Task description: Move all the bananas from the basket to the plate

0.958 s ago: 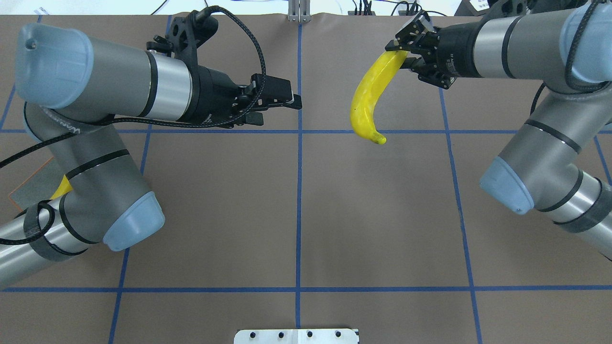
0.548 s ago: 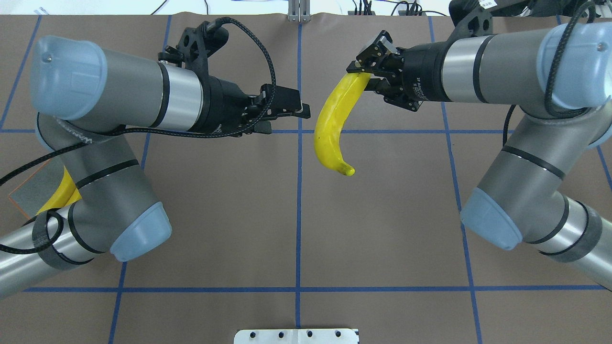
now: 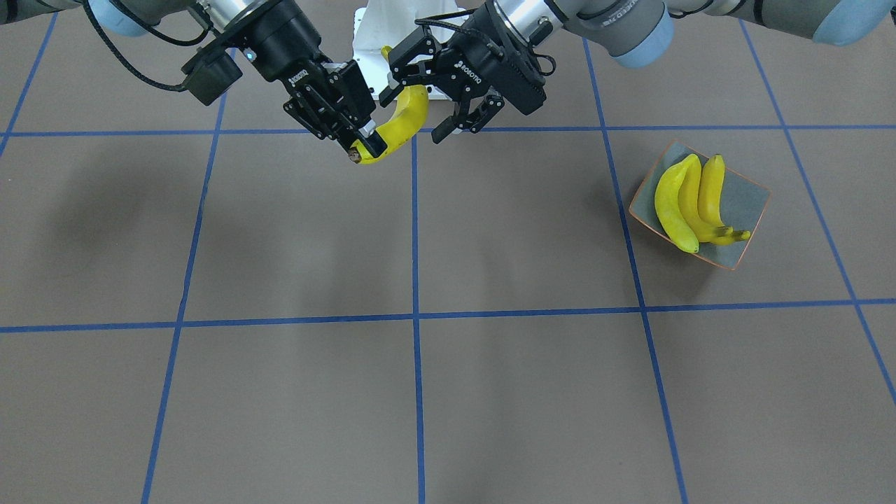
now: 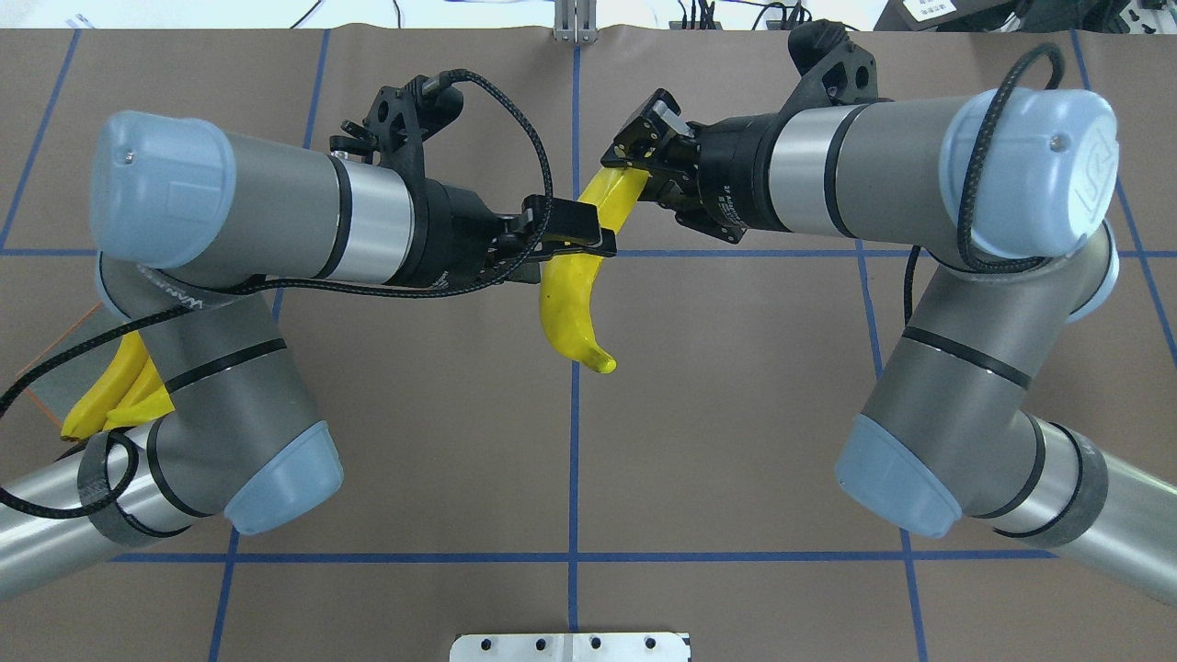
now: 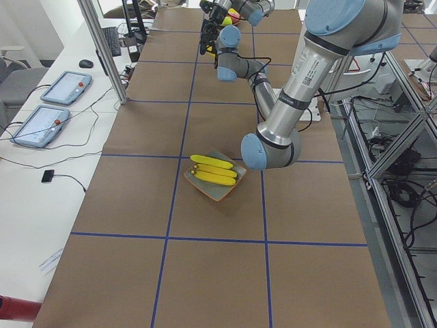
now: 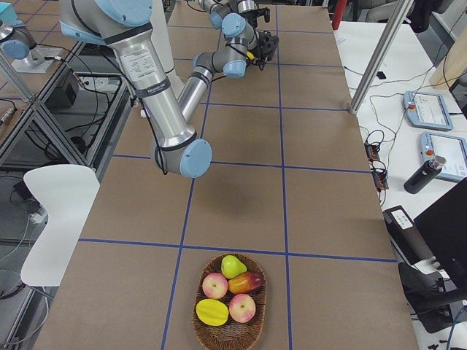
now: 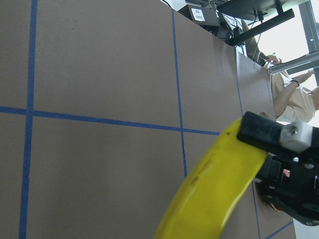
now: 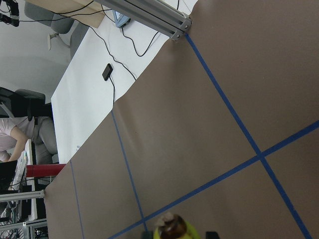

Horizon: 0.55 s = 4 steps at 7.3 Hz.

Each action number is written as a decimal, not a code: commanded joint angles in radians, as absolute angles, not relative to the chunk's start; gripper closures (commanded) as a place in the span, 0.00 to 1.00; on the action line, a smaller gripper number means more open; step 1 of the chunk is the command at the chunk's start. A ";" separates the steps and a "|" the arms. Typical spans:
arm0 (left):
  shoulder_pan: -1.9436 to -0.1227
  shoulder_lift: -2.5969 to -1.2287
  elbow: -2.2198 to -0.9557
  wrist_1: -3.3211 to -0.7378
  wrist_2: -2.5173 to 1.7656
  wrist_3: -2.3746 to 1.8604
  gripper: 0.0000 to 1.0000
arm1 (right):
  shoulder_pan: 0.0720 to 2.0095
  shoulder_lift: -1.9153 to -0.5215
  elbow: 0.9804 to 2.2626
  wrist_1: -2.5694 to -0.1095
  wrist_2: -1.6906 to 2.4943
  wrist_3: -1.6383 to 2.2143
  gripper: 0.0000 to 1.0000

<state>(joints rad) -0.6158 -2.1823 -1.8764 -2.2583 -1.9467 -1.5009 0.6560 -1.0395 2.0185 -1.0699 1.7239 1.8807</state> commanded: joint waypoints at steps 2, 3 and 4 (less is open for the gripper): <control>-0.612 -2.187 -1.882 -2.261 -1.918 -1.490 1.00 | 0.650 -1.039 2.037 -1.074 1.724 1.873 1.00; -0.612 -2.187 -1.885 -2.263 -1.917 -1.489 1.00 | 0.650 -1.037 2.037 -1.074 1.721 1.864 0.57; -0.612 -2.187 -1.890 -2.261 -1.919 -1.491 1.00 | 0.650 -1.037 2.045 -1.074 1.692 1.802 0.01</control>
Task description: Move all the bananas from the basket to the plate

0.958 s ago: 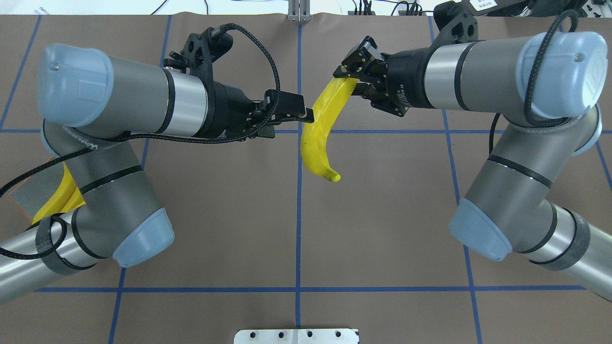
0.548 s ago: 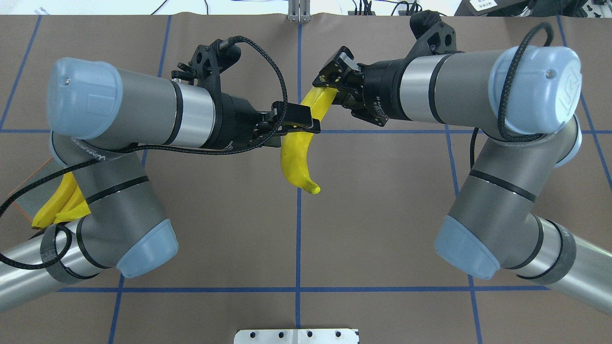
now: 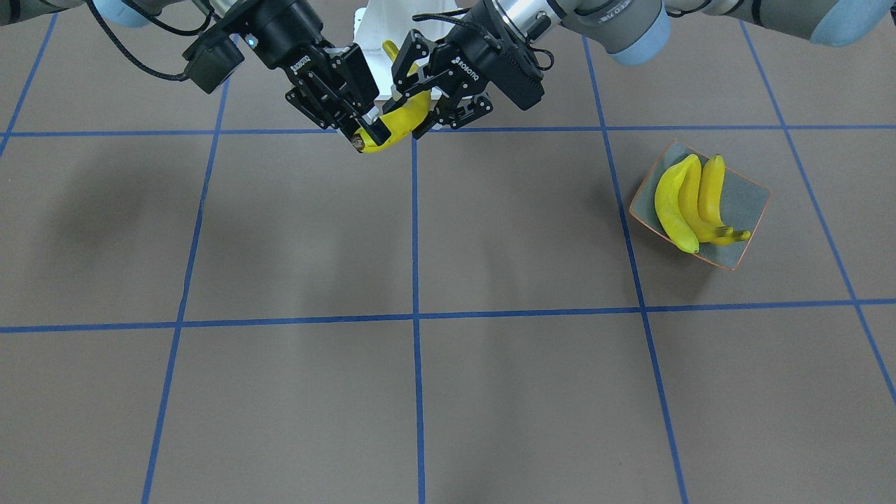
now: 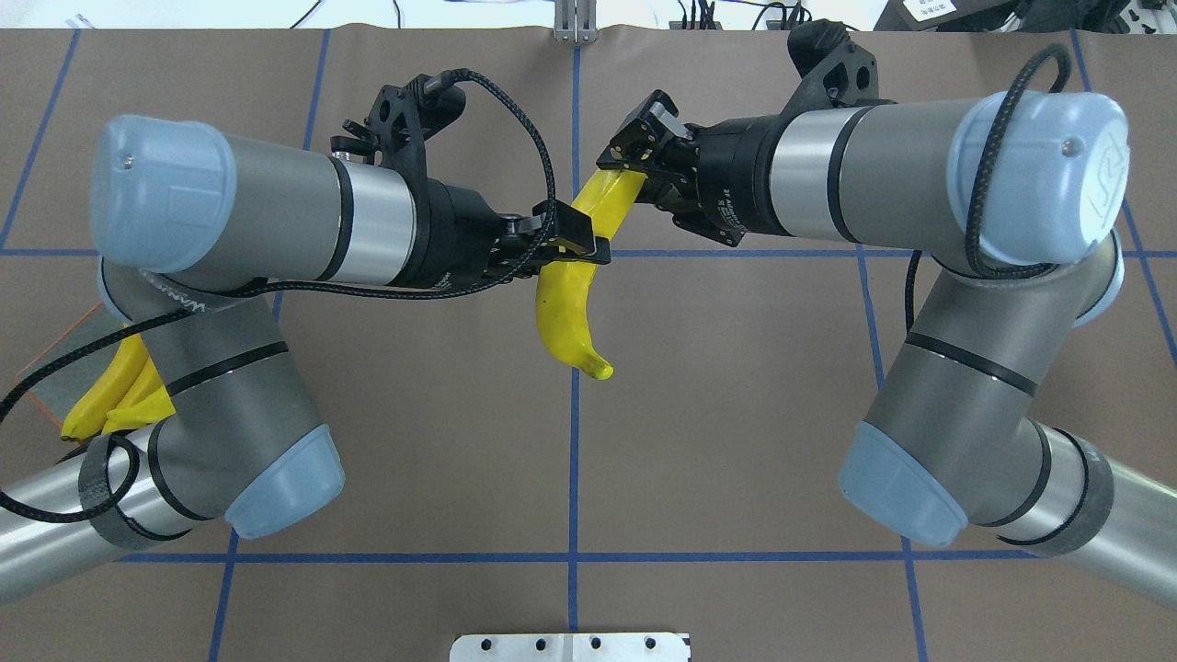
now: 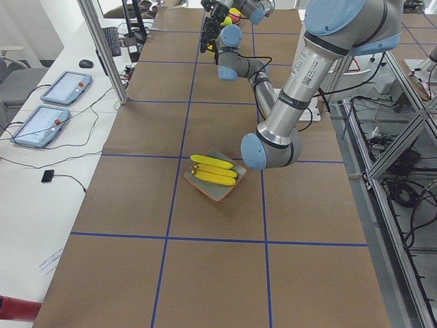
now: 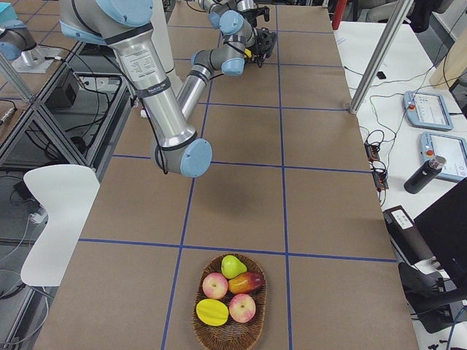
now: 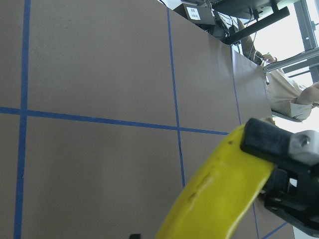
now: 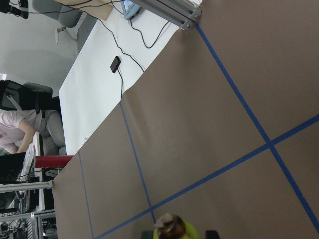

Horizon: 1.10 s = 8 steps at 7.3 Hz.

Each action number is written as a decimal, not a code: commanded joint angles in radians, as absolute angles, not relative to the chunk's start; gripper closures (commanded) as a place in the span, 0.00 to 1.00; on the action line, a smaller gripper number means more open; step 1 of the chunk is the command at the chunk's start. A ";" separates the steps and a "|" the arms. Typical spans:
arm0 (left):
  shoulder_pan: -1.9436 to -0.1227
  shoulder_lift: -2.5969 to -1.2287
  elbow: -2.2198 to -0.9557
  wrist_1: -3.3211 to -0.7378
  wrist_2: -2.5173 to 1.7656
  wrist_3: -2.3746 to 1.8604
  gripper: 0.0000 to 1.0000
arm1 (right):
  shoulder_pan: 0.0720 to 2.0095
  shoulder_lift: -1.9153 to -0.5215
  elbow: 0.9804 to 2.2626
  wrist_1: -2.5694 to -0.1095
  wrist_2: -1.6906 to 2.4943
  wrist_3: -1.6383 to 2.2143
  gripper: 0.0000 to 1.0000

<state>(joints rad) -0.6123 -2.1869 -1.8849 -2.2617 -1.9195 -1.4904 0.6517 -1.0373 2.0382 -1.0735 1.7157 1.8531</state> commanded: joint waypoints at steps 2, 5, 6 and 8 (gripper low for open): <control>-0.612 -2.174 -1.893 -2.261 -1.919 -1.490 1.00 | 0.663 -1.038 2.078 -1.074 1.698 1.766 0.00; -0.614 -2.120 -1.911 -2.260 -1.919 -1.479 1.00 | 0.736 -1.086 2.080 -1.075 1.709 1.755 0.00; -0.618 -2.094 -1.933 -2.260 -1.922 -1.453 1.00 | 0.789 -1.129 2.079 -1.094 1.762 1.705 0.00; -0.653 -1.954 -2.014 -2.250 -1.927 -1.390 1.00 | 0.886 -1.187 2.072 -1.216 1.841 1.540 0.00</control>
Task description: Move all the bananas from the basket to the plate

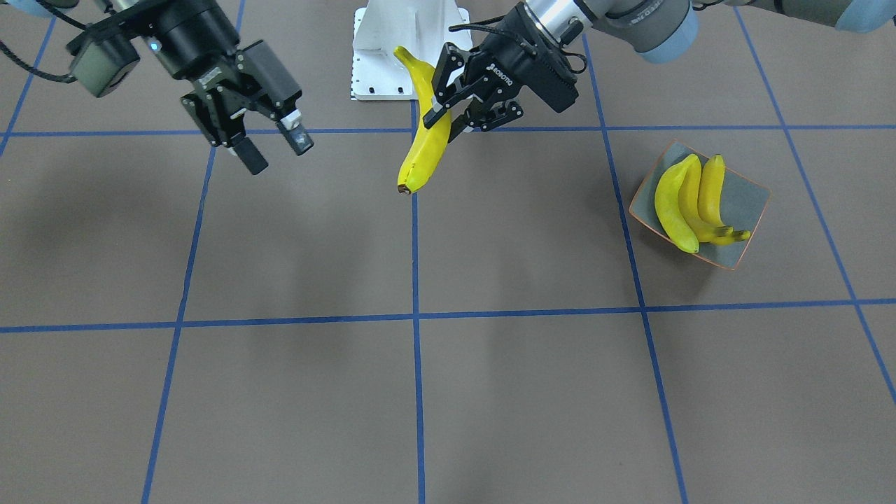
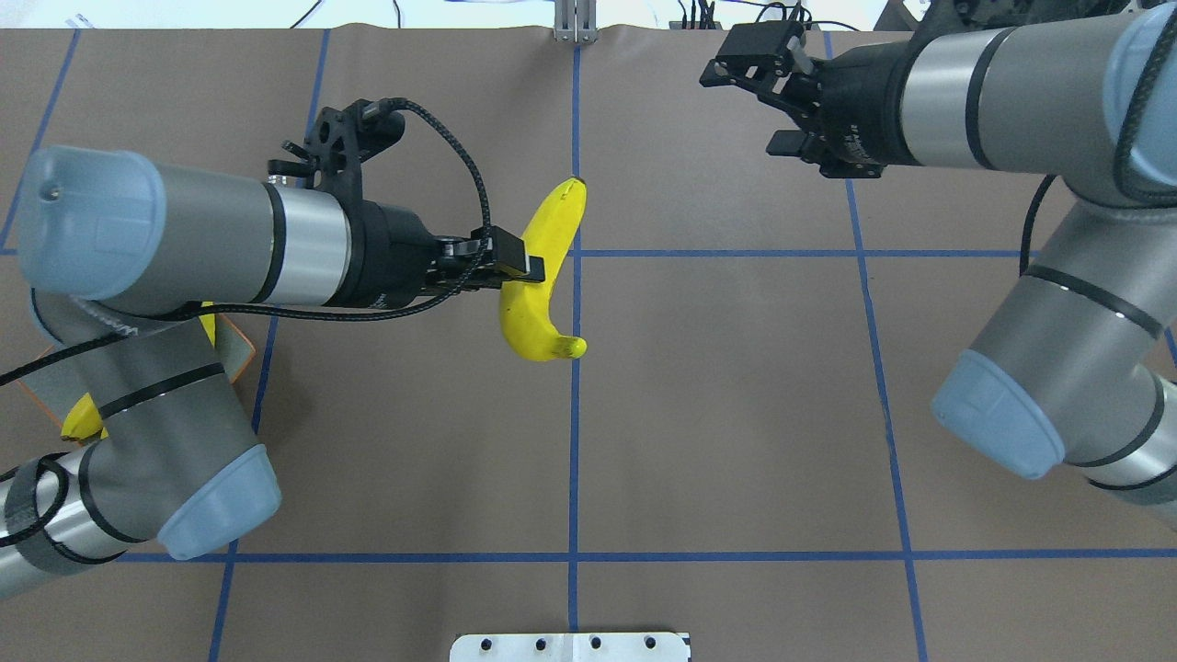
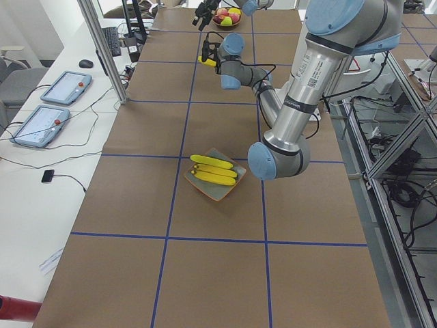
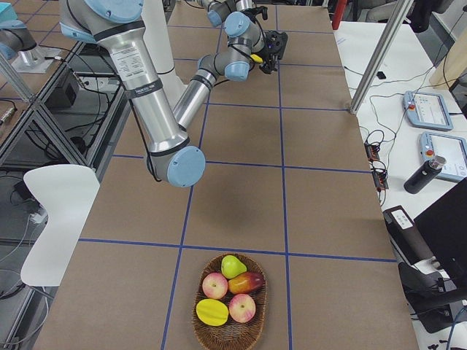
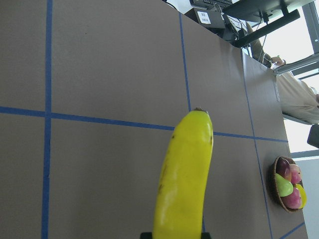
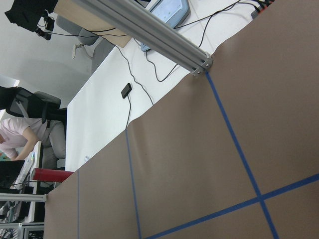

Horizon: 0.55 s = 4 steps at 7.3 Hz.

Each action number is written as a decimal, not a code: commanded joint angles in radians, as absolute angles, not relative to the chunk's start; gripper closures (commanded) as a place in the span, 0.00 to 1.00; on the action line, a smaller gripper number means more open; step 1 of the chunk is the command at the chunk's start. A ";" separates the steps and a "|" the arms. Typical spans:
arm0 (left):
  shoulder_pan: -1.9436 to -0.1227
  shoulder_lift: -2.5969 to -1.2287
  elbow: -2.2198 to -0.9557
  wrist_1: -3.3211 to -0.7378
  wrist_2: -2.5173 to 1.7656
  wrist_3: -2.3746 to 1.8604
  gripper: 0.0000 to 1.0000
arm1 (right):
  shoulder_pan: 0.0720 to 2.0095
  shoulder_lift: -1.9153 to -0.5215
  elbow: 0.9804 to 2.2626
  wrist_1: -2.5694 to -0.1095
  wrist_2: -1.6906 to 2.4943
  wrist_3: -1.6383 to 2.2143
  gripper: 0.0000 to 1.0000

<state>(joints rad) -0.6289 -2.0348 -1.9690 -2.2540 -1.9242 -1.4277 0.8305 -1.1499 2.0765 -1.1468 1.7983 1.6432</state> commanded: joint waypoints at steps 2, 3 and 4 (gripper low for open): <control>-0.727 -1.742 -2.072 -2.252 -1.997 -1.169 1.00 | 0.980 -1.294 2.046 -1.244 1.902 1.307 0.00; -0.814 -1.656 -2.078 -2.252 -2.070 -1.082 1.00 | 1.055 -1.349 2.019 -1.243 1.967 1.169 0.00; -0.854 -1.575 -2.079 -2.256 -2.089 -0.989 1.00 | 1.119 -1.424 2.008 -1.239 2.014 1.016 0.00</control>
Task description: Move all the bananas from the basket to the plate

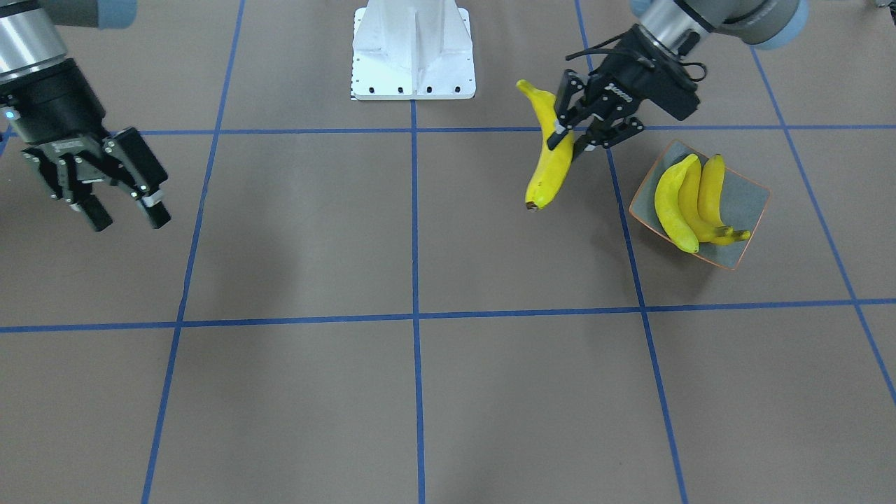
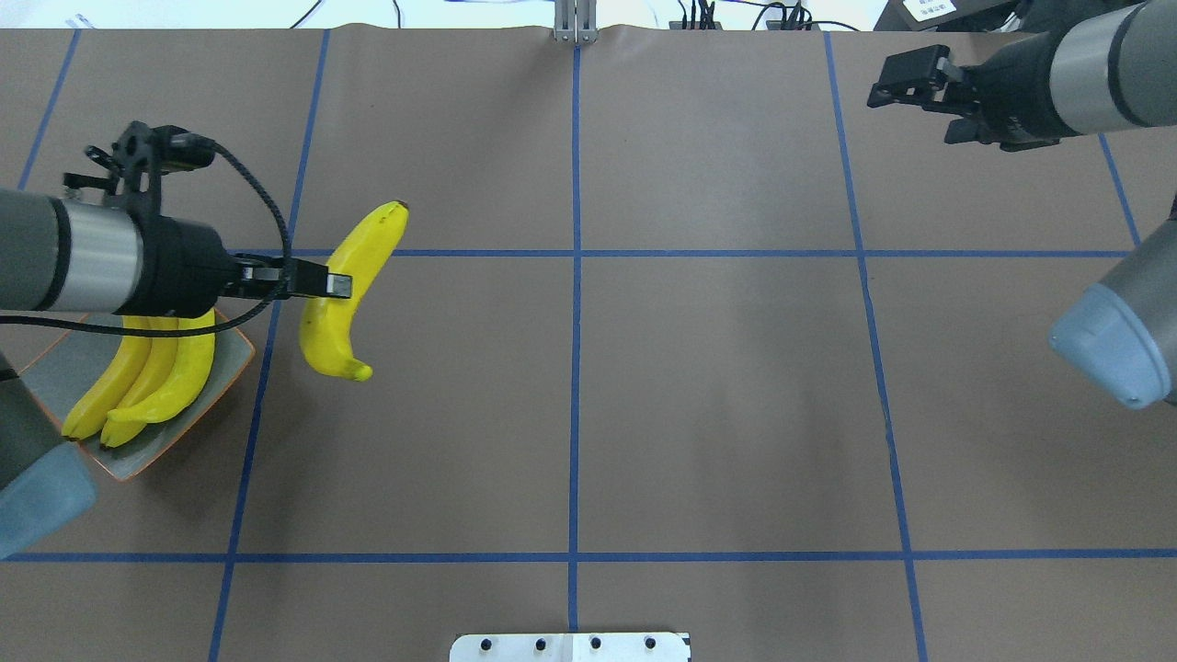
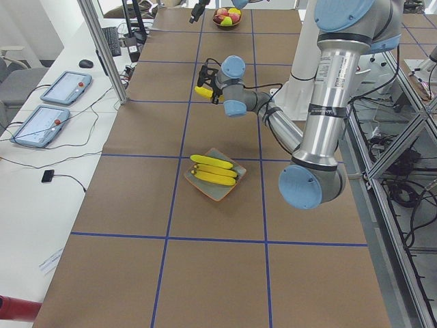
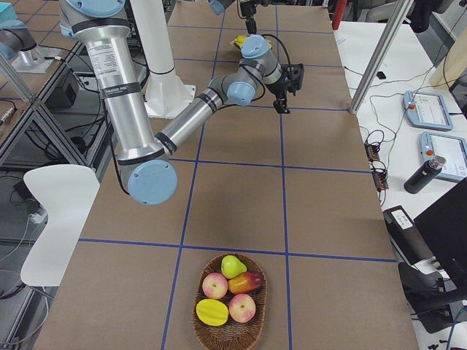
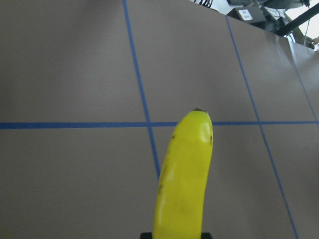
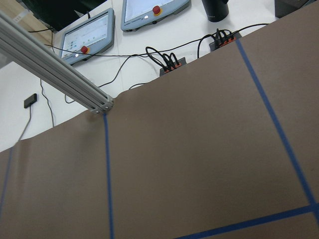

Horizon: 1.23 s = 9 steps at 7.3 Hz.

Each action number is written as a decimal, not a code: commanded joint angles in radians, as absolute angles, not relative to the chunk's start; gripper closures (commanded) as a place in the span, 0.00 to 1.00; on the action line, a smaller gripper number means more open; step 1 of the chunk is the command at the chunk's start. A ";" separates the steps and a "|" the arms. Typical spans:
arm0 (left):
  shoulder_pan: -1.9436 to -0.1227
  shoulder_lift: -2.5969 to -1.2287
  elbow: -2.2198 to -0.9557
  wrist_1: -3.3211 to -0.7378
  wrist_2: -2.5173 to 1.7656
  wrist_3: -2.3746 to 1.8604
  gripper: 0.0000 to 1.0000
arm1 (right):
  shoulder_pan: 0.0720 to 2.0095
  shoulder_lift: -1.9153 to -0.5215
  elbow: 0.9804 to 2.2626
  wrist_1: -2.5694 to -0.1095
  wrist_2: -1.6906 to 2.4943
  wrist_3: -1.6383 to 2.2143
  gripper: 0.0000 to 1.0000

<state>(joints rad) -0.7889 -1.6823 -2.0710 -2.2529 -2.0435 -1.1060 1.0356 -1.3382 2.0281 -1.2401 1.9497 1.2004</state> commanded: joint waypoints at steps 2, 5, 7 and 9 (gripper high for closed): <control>-0.880 -1.455 -2.059 -2.261 -2.089 -0.788 1.00 | 1.224 -1.529 1.987 -1.232 2.089 0.783 0.00; -0.948 -1.445 -2.002 -2.261 -2.076 -0.304 1.00 | 1.238 -1.532 1.979 -1.230 2.095 0.772 0.00; -0.968 -1.411 -1.999 -2.266 -2.077 0.068 1.00 | 1.241 -1.532 1.976 -1.230 2.097 0.773 0.00; -0.971 -1.391 -1.962 -2.290 -2.077 0.382 1.00 | 1.244 -1.532 1.970 -1.230 2.095 0.773 0.00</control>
<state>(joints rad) -0.9680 -1.4032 -1.9840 -2.2770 -2.0766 0.1919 1.2421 -1.5324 1.9735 -1.2303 2.0958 0.7730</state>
